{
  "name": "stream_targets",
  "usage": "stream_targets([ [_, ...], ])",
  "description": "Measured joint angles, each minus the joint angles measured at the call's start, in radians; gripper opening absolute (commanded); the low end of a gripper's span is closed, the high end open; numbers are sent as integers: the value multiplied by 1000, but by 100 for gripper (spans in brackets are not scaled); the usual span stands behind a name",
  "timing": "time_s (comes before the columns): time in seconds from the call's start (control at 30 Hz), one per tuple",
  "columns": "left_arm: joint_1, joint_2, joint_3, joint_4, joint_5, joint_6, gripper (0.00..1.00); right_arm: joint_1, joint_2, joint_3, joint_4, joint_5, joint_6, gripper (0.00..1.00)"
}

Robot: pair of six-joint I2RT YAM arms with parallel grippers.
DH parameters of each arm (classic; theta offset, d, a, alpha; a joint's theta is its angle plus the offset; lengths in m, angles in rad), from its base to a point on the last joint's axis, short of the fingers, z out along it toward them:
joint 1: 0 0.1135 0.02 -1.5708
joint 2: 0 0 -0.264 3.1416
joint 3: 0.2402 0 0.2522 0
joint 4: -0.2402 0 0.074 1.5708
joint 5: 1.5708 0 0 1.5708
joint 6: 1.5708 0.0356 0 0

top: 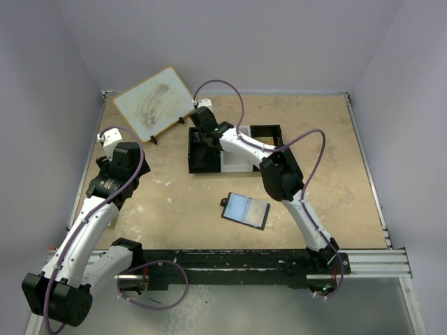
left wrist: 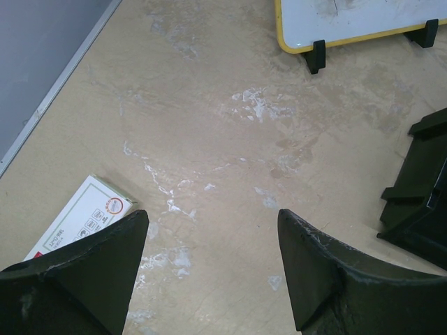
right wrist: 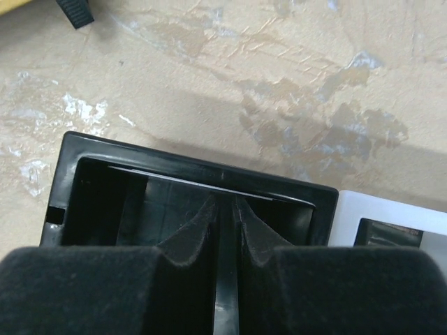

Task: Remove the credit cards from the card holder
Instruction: Adjust the credit card in the storage box, then remove the credit card from the card holder.

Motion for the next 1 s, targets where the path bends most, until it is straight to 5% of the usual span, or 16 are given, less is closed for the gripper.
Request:
stream_targets([
  [0.63, 0, 7, 0, 0, 0, 0, 72, -13, -17, 35, 20, 28, -70, 19],
  [0.8, 0, 7, 0, 0, 2, 1, 72, -12, -222, -158, 64, -14, -66, 46],
  [0.93, 0, 7, -1, 3, 23, 3, 72, -14, -559, -467, 162, -54, -26, 82],
  [1.0, 0, 7, -2, 7, 47, 10, 72, -22, -743, -639, 227, -61, 20, 87],
])
